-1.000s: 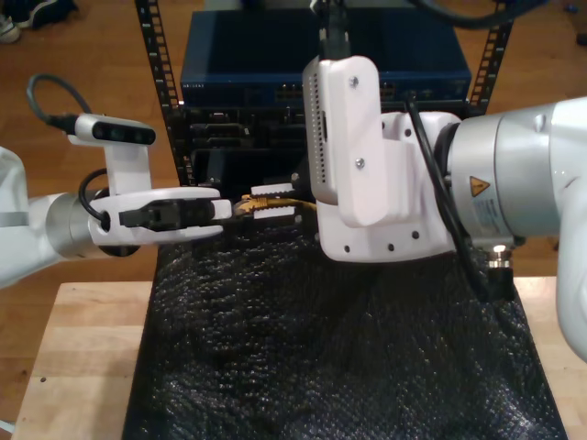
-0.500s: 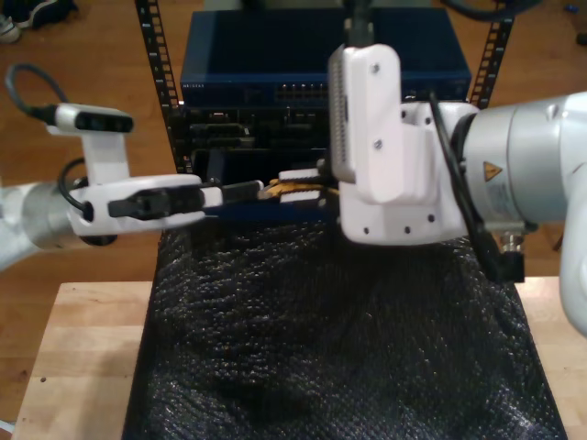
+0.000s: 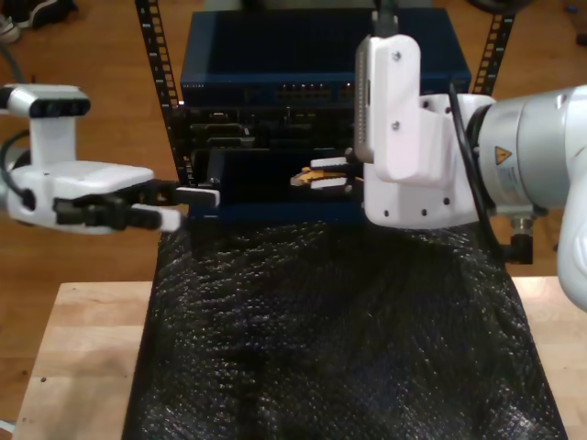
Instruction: Grab the cable and plug it in
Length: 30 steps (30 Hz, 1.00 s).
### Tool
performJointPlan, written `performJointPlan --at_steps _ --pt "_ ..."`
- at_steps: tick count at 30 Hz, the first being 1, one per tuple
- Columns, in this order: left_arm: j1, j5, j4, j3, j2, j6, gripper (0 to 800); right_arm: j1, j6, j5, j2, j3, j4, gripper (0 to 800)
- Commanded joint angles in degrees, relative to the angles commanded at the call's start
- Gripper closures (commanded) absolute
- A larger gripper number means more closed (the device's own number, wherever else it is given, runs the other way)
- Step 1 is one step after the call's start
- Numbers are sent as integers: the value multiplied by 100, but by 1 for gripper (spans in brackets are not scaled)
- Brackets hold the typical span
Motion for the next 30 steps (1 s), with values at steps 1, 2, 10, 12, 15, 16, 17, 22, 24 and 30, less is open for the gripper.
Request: performJointPlan --at_steps 1,2,10,12,15,16,17,22,24,30 --pt "97 -70 149 -18 -9 141 8 -53 0 44 0 9 9 798" --pt "185 -149 334 -35 -44 255 7 -114 0 88 0 18 0 798" --pt "695 -721 2154 -237 -352 1380 5 -545 -9 308 9 88 9 798" --pt "818 -897 2620 -237 -475 1662 5 -545 -9 325 9 97 9 798" --pt "993 -1037 3253 -220 -659 2154 3 -554 -9 325 9 105 -26 798" --pt "1073 -1037 3437 -211 -712 2330 2 -554 -9 325 9 114 -44 798" --pt "1187 -1037 3604 -193 -765 2514 2 -554 -9 325 9 123 -62 798" --pt "1996 -1020 4237 -18 -870 3578 2 -598 -9 334 18 158 -88 798" --pt "2400 -1037 4484 167 -888 4105 2 -695 -9 334 18 185 -97 798" --pt "3244 -1371 5134 853 -1275 5310 2 -905 -9 536 18 211 -88 798"
